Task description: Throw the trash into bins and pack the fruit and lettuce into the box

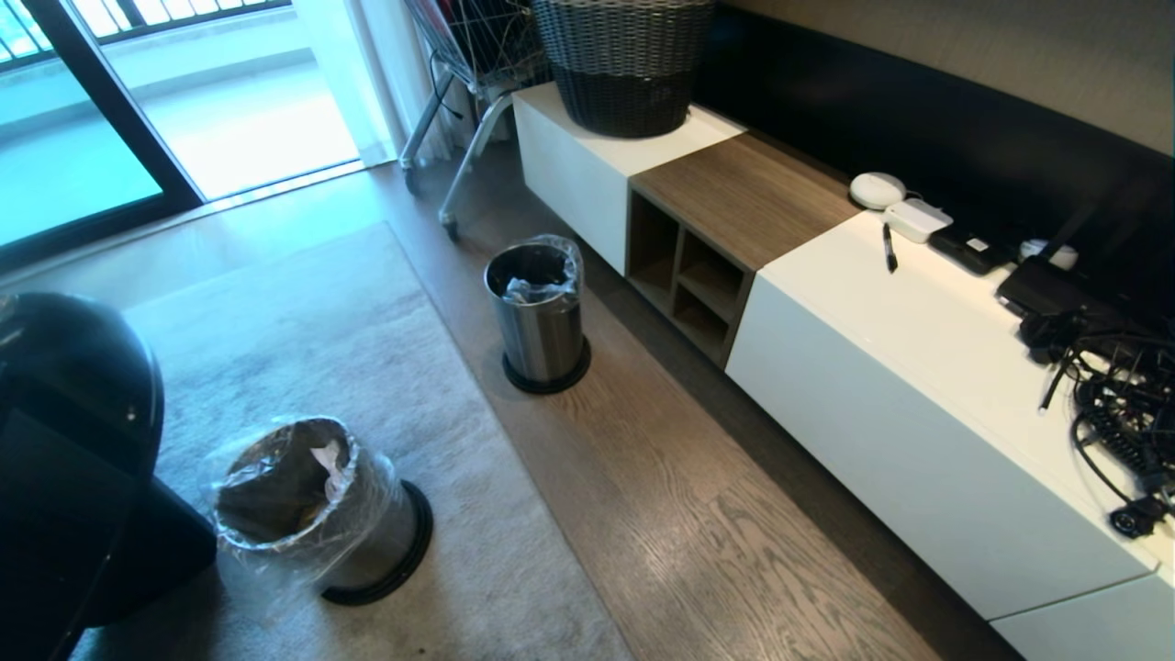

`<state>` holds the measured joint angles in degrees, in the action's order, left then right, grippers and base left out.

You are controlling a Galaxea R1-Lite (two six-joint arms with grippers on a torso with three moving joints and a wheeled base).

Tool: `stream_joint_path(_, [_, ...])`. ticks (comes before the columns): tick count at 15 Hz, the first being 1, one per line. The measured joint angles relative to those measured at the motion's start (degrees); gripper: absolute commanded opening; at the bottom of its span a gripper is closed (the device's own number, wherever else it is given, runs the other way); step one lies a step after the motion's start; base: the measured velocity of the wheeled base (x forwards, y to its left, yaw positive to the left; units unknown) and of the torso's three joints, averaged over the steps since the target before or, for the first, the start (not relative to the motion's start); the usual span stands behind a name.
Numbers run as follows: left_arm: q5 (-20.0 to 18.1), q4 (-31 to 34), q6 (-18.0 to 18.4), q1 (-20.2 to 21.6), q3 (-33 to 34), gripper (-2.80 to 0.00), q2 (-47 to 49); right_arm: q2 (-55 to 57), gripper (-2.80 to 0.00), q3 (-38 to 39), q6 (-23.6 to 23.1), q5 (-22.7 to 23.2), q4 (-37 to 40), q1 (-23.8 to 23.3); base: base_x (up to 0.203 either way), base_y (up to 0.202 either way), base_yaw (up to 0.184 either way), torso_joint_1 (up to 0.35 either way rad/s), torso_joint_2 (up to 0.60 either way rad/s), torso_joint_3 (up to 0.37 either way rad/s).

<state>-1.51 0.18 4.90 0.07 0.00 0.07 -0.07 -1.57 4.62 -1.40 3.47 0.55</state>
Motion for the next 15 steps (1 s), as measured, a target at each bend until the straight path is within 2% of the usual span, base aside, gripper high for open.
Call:
stream_joint_path(10, [0.0,0.0,0.0,0.0,0.0,-2.8,0.0,0.0,-2.8,0.0,-0.1,0.0,0.0,0.0,0.0,0.0,0.0,0.0,0.0,0.0])
stream_joint_path(15, [0.0,0.0,0.0,0.0,0.0,-2.8,0.0,0.0,-2.8,0.0,-0.1,0.0,-0.1,0.0,0.001,-0.006,0.147,0.004,0.01,0.001])
